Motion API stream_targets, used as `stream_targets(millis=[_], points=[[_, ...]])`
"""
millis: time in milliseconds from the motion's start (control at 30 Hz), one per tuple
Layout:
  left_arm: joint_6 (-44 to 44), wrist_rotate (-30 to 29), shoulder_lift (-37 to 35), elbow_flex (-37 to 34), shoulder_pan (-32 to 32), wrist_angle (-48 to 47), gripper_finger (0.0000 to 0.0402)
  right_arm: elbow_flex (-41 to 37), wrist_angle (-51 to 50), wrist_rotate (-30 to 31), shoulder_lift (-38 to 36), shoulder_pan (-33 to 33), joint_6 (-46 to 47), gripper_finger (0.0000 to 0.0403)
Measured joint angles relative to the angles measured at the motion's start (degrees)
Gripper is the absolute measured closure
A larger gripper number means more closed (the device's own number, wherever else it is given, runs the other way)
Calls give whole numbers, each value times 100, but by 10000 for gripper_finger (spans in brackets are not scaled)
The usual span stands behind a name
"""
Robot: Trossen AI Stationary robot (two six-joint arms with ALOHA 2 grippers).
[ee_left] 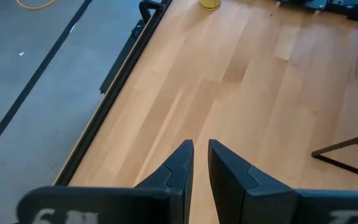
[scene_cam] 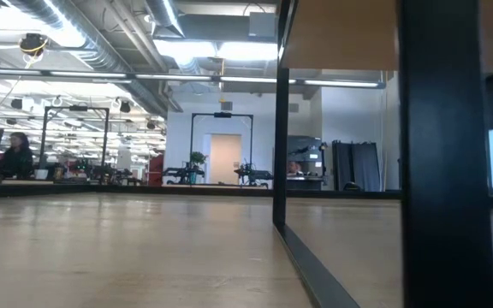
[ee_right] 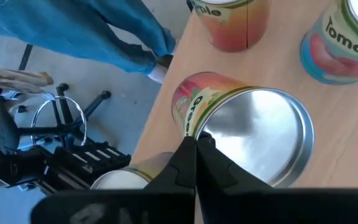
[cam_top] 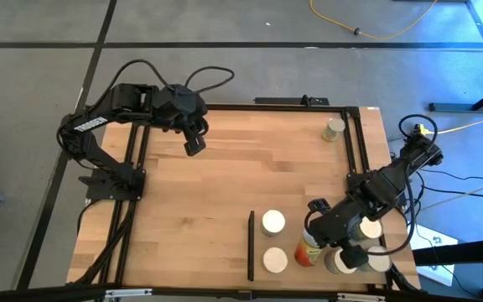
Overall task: Pick and place cans onto a shelf
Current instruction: Put the canned green beans on the shelf
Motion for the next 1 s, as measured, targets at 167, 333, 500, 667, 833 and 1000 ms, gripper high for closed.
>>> stream_targets(millis=[167,333,500,667,833,1000], points=[[0,0,0,0,0,2,359,0,1,11,0,-2,4,403],[2,0,0,0,0,0,359,-2,-2,21,54,-3,-195,401],[2,0,-4,0,0,2,359,-2,-39,134,94,-29,-288,385],[2,0,-4,0,0,0,359,-2,-69,462,96,-52,-117,379],[2,1,-4,0,0,0,359,-2,-72,467,96,-52,-122,378],[2,0,-4,0,0,0,359,-2,-70,376,96,-52,-261,380]])
